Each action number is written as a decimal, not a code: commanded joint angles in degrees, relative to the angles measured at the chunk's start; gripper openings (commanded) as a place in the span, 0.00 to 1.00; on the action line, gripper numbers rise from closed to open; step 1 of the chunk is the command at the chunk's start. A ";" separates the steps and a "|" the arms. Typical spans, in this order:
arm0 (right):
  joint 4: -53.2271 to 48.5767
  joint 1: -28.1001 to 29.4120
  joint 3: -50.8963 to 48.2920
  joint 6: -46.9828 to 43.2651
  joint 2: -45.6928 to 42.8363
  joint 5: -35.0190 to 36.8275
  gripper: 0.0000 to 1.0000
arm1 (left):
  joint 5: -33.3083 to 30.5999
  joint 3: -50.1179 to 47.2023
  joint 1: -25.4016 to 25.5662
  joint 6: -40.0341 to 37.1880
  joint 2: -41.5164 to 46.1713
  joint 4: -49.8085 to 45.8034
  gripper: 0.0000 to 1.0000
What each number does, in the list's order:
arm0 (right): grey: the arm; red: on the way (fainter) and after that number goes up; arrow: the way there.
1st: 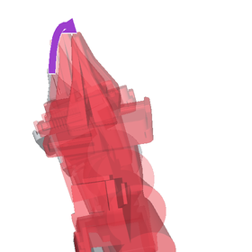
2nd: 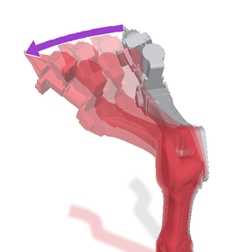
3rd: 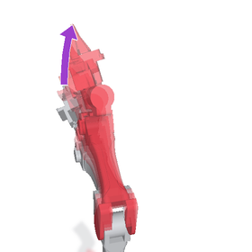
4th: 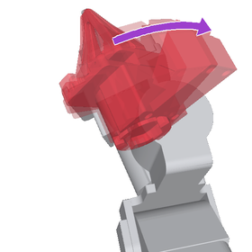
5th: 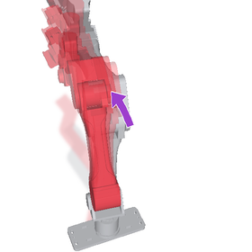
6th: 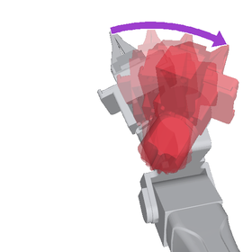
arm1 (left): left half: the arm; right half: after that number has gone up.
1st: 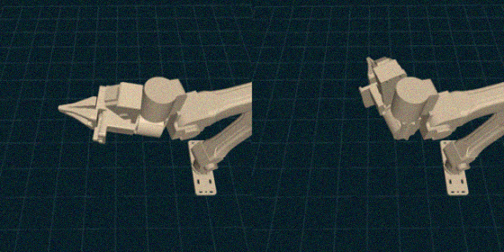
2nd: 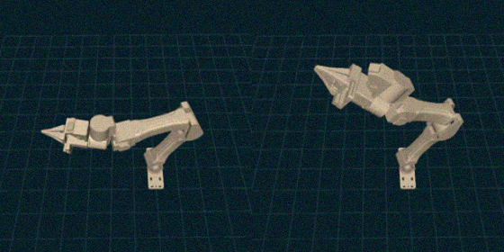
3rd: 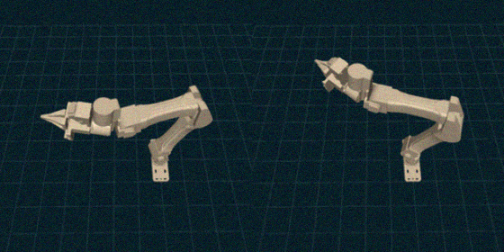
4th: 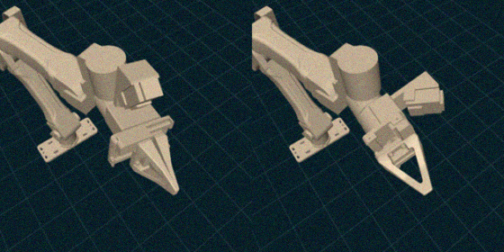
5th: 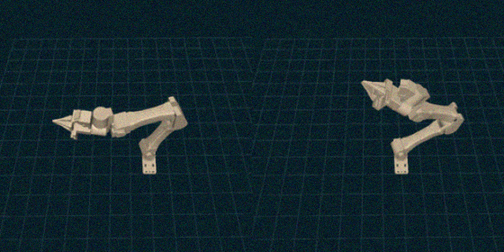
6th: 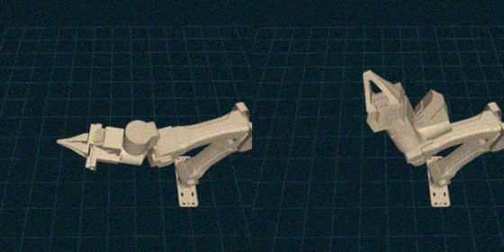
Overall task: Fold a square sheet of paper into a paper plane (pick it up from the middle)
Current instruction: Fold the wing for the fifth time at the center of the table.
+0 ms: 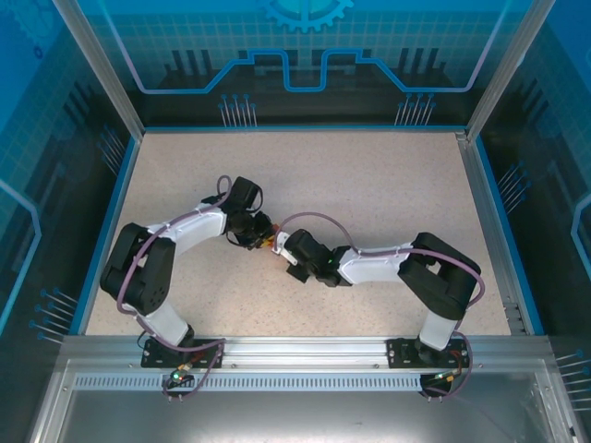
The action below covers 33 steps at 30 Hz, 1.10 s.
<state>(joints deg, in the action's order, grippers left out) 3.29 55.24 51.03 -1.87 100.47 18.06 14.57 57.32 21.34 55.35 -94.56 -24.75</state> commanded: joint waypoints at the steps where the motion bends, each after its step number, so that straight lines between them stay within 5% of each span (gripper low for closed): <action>1: -6.30 -2.68 3.14 9.39 -1.19 -6.31 0.00 | -2.28 -1.74 -0.83 -1.21 4.08 -2.05 0.30; 4: -8.76 -4.87 4.51 14.54 -1.05 -12.61 0.00 | -3.80 -3.43 -0.86 -1.23 6.54 -2.23 0.46; 11: -8.78 -8.56 6.63 23.78 1.27 -25.97 0.00 | -6.93 -8.00 -0.87 -0.22 12.80 -1.35 0.61; 20: -5.57 -11.70 8.77 32.57 5.10 -38.51 0.00 | -7.03 -11.48 -0.86 -2.10 19.38 1.58 0.62; 33: 0.57 -12.42 8.73 43.27 11.29 -43.66 0.00 | 1.19 -14.33 -0.86 -0.11 14.45 10.75 0.55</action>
<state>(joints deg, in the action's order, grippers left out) 1.93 43.70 58.74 37.58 110.24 -22.65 12.93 43.66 21.04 55.24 -78.89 -16.78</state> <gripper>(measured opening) 0.043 0.551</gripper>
